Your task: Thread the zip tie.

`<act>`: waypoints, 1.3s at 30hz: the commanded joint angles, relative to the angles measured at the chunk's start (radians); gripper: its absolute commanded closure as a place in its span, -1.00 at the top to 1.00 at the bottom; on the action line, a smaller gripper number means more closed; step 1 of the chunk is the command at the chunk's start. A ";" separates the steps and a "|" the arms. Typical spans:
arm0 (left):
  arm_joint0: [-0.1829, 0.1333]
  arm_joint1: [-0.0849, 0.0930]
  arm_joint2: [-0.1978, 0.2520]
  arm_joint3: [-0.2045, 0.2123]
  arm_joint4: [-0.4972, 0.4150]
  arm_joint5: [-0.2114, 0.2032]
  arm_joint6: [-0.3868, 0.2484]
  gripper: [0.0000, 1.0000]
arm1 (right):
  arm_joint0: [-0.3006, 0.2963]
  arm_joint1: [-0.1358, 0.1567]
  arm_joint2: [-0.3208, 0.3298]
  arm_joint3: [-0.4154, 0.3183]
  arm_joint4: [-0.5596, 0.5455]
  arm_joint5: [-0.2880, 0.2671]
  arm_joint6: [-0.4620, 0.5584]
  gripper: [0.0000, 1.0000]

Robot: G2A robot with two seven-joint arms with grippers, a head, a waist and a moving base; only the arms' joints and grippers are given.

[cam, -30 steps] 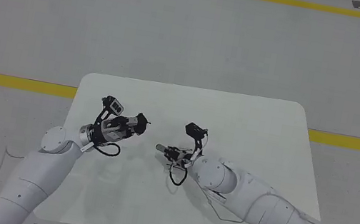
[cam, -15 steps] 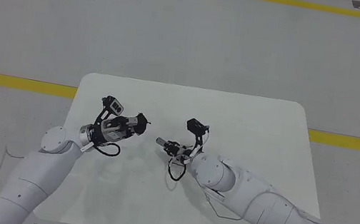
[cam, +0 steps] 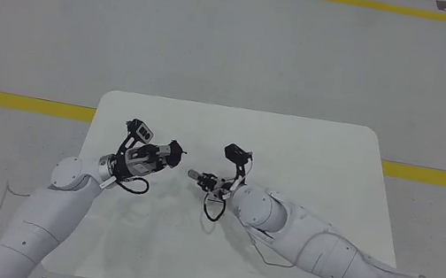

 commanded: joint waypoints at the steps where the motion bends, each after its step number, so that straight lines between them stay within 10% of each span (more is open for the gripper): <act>1: 0.000 0.000 0.000 0.000 0.000 0.000 0.000 -1.00 | 0.000 -0.005 0.000 -0.002 -0.013 0.000 0.016 1.00; 39: 0.000 0.000 0.000 0.000 0.000 0.000 0.000 -1.00 | -0.017 0.039 0.000 -0.041 -0.123 0.000 0.107 1.00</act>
